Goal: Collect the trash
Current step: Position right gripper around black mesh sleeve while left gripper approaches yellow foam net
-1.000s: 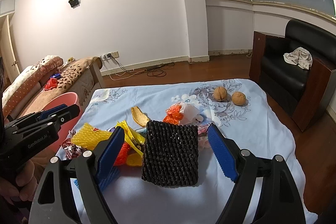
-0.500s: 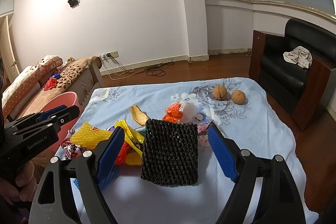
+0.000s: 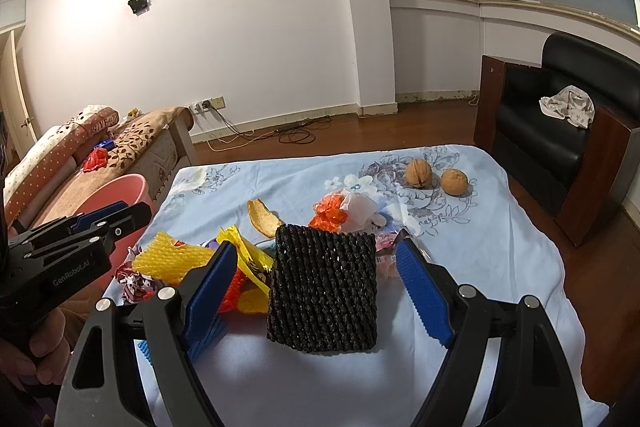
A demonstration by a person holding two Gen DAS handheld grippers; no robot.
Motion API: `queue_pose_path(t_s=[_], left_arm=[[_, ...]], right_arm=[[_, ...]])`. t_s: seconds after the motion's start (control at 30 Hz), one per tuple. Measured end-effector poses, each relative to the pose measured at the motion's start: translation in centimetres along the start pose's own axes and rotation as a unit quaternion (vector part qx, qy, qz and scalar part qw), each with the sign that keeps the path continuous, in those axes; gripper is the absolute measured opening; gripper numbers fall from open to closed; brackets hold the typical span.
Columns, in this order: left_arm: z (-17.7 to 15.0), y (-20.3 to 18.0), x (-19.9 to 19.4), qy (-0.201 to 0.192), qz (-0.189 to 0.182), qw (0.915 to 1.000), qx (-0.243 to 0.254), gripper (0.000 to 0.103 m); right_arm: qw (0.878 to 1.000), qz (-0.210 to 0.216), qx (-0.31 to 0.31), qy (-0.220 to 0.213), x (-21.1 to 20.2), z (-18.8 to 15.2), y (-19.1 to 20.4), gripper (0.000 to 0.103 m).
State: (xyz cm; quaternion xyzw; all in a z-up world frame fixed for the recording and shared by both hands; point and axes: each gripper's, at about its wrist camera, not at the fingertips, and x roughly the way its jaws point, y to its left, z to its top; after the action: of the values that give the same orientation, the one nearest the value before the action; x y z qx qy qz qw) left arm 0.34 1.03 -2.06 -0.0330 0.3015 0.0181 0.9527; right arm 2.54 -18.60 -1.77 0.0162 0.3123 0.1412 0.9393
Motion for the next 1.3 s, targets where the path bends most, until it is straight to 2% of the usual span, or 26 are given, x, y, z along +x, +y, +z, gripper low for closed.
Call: queue_pose_path(t_s=[0.4, 0.73, 1.03, 1.3], left_arm=[[-0.7, 0.0, 0.3, 0.003, -0.004, 1.0000, -0.001, 0.036], [-0.1, 2.3, -0.4, 0.012, -0.026, 0.9993, -0.024, 0.036], [-0.4, 5.6, -2.7, -0.005, -0.030, 0.9991, -0.030, 0.036], [-2.8, 7.4, -2.9, 0.029, -0.060, 0.9964, -0.054, 0.036]], right_arm=[[1.000, 0.000, 0.000, 0.001, 0.1, 0.0, -0.1, 0.077], [1.000, 0.004, 0.000, 0.007, 0.2, 0.0, -0.1, 0.071], [1.000, 0.003, 0.008, 0.011, 0.4, 0.0, -0.8, 0.069], [1.000, 0.003, 0.012, 0.021, 1.1, -0.2, -1.5, 0.069]])
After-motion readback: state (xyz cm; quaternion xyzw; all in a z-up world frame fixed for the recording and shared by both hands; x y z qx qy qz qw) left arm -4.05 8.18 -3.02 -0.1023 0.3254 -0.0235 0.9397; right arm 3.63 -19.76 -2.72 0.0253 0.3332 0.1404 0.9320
